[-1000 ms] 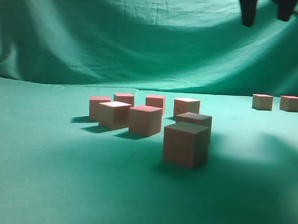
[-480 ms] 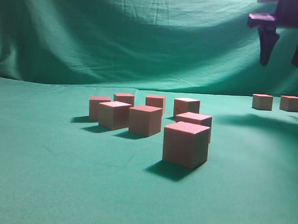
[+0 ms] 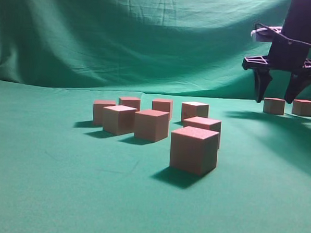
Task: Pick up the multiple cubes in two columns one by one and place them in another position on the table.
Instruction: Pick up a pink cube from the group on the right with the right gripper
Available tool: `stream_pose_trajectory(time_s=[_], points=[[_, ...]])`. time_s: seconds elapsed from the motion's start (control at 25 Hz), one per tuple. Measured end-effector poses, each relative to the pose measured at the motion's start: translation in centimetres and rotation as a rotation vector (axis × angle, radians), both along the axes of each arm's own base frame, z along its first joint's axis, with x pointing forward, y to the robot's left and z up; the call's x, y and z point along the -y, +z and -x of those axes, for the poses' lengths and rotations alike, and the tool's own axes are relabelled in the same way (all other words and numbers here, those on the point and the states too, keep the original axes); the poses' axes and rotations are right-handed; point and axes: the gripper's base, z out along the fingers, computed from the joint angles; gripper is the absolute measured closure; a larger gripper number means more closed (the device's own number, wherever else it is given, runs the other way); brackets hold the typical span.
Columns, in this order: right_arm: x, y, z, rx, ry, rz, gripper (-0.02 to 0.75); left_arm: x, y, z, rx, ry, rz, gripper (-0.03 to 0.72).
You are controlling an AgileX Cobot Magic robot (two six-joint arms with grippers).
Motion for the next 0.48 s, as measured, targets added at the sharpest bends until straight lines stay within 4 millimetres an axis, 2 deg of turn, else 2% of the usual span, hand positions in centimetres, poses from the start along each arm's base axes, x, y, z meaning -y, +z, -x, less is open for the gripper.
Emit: stream_pose_trajectory(time_s=[0.2,0.32,0.36,0.48], points=[[-0.05,-0.96,-0.28,0.0,0.0,-0.002,0.281,0.0,0.0,0.0,0.0,0.0,0.0,0.688],[-0.06,-0.87,-0.34,0.006,0.0,-0.003,0.447,0.0,0.0,0.0,0.0,0.0,0.0,0.688],[-0.06,-0.86,-0.35,0.008,0.0,-0.003,0.479,0.0,0.0,0.0,0.0,0.0,0.0,0.688],[-0.04,-0.86,-0.36,0.008,-0.001,-0.003,0.473,0.0,0.0,0.0,0.0,0.0,0.0,0.688]])
